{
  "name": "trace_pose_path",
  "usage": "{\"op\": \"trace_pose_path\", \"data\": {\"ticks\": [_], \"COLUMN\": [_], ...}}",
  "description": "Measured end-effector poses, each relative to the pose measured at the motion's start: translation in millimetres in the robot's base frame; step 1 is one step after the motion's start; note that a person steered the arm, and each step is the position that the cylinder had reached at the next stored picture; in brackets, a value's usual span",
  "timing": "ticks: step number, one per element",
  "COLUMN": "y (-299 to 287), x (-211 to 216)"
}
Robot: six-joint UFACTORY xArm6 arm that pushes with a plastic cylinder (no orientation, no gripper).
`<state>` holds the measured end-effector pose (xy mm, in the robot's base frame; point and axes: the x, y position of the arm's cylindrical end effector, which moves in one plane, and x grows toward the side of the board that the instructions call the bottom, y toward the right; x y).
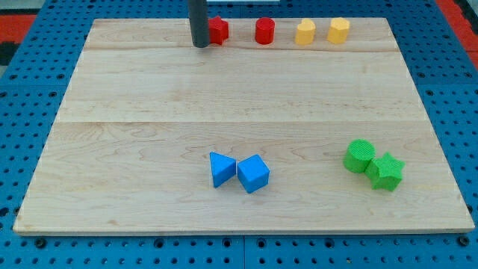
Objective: Place the cube in the center
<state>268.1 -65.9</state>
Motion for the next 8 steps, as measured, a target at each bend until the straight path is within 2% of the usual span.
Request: {"op": "trace_pose_path", "data": {"ticks": [3, 4, 5, 7, 8], "y": [89.4, 151.6, 138.6, 29.2, 0.8], "x": [191.6, 273.9, 308.9, 254.6, 225.4]}}
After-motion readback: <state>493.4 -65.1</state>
